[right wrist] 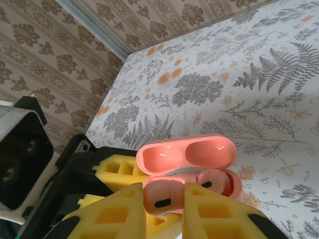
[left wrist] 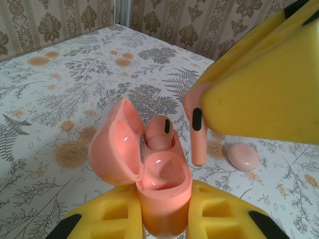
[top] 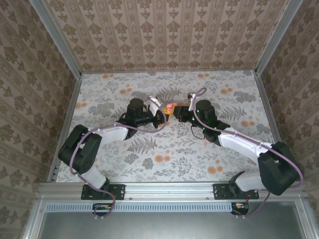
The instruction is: Insert the wireless bluetooth earbuds into the charging case
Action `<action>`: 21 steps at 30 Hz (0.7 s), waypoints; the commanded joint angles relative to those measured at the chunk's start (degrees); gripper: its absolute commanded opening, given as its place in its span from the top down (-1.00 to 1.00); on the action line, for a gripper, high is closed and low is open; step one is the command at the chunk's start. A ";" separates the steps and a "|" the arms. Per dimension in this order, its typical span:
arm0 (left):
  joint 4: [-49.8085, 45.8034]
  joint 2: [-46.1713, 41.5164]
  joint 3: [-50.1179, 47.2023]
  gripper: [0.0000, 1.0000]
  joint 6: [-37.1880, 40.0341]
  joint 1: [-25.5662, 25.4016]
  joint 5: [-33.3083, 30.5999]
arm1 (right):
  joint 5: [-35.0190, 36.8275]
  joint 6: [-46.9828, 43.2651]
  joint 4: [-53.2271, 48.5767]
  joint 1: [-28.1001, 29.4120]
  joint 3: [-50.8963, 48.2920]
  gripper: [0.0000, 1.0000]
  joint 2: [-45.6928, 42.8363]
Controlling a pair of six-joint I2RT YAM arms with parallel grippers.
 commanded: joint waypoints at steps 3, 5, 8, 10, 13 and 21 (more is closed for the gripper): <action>1.82 -0.59 1.56 0.69 -0.84 -0.66 1.09 | -0.75 0.96 3.88 0.57 2.10 0.61 0.84; 1.78 -0.91 1.64 0.69 -0.85 -0.75 1.07 | -0.83 0.93 3.97 0.70 2.45 0.61 1.34; 1.73 -1.21 1.91 0.69 -0.88 -0.83 1.00 | -0.66 0.93 4.04 0.99 2.77 0.61 1.66; 1.73 -1.43 2.09 0.69 -0.94 -0.84 0.99 | -0.56 0.93 4.00 1.10 2.90 0.61 2.84; 1.74 -1.90 2.21 0.69 -1.29 -0.90 0.74 | -0.48 0.89 3.81 1.27 2.79 0.61 3.58; 2.00 -2.99 2.34 0.69 -1.64 -0.84 -0.22 | 1.39 -0.16 1.59 1.61 1.88 0.62 2.55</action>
